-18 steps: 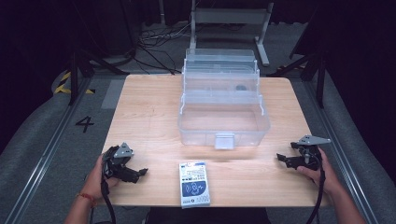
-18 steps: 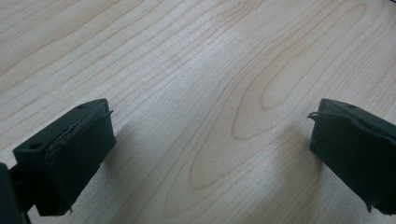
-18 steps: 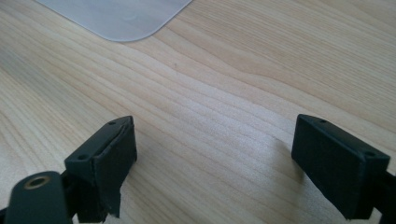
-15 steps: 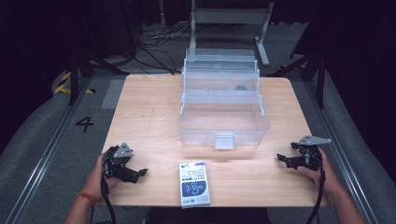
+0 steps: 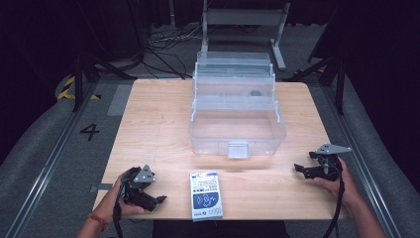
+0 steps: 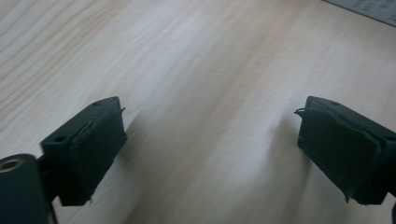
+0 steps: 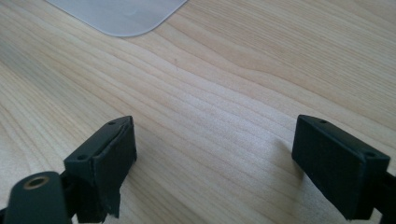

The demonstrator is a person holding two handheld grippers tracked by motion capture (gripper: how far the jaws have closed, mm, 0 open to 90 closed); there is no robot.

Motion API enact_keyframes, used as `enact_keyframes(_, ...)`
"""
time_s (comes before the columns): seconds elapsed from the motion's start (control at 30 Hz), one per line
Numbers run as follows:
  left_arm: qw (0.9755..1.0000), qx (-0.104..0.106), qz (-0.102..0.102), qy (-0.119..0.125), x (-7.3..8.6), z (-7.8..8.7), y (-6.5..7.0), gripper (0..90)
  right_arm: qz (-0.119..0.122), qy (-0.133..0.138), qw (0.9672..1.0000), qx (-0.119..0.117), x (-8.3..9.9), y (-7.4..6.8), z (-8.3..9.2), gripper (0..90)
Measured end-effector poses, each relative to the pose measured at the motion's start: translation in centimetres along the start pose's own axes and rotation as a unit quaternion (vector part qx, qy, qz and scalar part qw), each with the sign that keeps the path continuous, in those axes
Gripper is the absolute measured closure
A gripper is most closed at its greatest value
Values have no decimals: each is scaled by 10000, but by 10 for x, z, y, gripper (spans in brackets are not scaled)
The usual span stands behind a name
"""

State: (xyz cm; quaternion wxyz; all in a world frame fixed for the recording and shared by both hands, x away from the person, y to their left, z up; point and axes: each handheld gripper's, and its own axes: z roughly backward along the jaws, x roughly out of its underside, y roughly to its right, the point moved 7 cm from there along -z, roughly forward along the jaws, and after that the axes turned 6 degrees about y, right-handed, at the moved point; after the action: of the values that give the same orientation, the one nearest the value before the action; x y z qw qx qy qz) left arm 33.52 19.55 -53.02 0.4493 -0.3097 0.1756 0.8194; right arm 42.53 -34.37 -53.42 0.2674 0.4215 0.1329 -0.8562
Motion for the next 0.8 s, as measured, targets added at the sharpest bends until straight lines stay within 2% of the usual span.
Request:
enact_keyframes(0.03,10000,73,-17,23,-3,-1,7,105,0,0,10000,0,0,0,0,140)
enact_keyframes(0.07,9998,155,-101,-13,-6,-3,14,163,-5,0,10000,0,0,0,0,140)
enact_keyframes(0.13,9989,369,-294,-59,-12,-5,26,195,-1,-1,10000,4,0,0,0,141)
enact_keyframes(0.17,9986,441,-305,0,-16,-6,31,276,-1,-3,10000,-2,0,0,0,141)
enact_keyframes(0.2,9978,620,-218,77,-19,-7,36,329,2,-3,10000,-5,0,0,0,141)
enact_keyframes(0.23,9965,782,-286,57,-21,-8,41,343,3,-4,10000,-5,0,0,0,141)
enact_keyframes(0.27,9959,787,-447,-5,-22,-9,46,406,1,-5,10000,-3,0,0,0,142)
enact_keyframes(0.3,9956,793,-501,-9,-24,-11,49,427,2,-7,10000,-2,0,0,0,143)
enact_keyframes(0.33,9947,891,-509,34,-27,-12,56,439,3,-7,10000,-2,0,0,0,143)
enact_keyframes(0.37,9934,975,-599,27,-28,-14,61,505,2,-7,10000,-2,0,0,0,143)
enact_keyframes(0.4,9929,975,-685,32,-31,-14,65,527,3,-6,10000,-4,0,0,0,143)
enact_keyframes(0.5,9893,1228,-759,216,-39,-15,78,594,3,-7,10000,-17,0,0,0,143)
enact_keyframes(0.57,9880,1226,-918,171,-43,-18,85,628,-5,-9,10000,-12,0,0,0,143)
enact_keyframes(0.73,9864,1314,-966,199,-57,-29,93,640,-11,-11,10000,-6,0,0,0,143)
enact_keyframes(0.8,9854,1310,-1072,182,-64,-34,97,639,-4,-9,10000,-11,0,0,0,143)
